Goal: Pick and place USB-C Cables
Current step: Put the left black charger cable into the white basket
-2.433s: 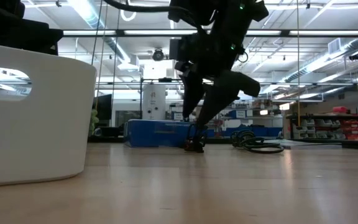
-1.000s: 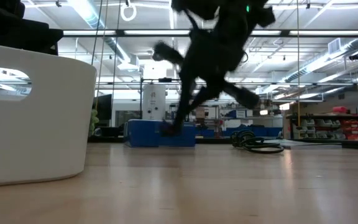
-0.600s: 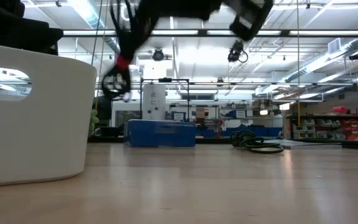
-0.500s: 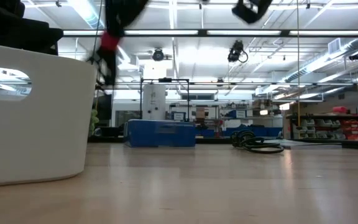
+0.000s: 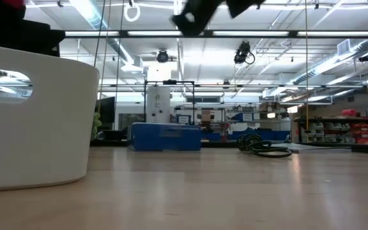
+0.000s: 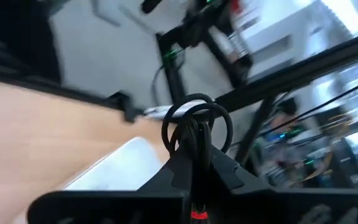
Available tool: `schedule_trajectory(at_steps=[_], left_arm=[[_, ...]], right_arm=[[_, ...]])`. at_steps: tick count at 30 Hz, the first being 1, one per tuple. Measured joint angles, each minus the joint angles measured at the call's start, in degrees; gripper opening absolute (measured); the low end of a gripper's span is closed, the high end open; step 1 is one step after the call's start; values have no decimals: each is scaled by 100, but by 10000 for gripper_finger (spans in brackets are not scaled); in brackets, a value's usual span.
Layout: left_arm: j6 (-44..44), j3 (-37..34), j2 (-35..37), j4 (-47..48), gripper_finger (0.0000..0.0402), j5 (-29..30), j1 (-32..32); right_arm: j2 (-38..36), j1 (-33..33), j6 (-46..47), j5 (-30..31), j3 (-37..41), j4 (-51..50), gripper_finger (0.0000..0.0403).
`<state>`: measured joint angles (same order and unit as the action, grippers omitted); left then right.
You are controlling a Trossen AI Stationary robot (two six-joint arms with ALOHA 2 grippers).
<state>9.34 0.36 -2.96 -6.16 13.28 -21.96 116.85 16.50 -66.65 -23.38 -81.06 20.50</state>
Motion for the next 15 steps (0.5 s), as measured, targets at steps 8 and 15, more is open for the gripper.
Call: schedule_trajectory(at_steps=[8,15], left_arm=[[2,0,-38,42,142,-2,0],[2,1,-40,22,142,-1,0]], right_arm=[[885,-200,646,-61,-420,1034,26],[1061,-243,437,582,-505,1015,34]])
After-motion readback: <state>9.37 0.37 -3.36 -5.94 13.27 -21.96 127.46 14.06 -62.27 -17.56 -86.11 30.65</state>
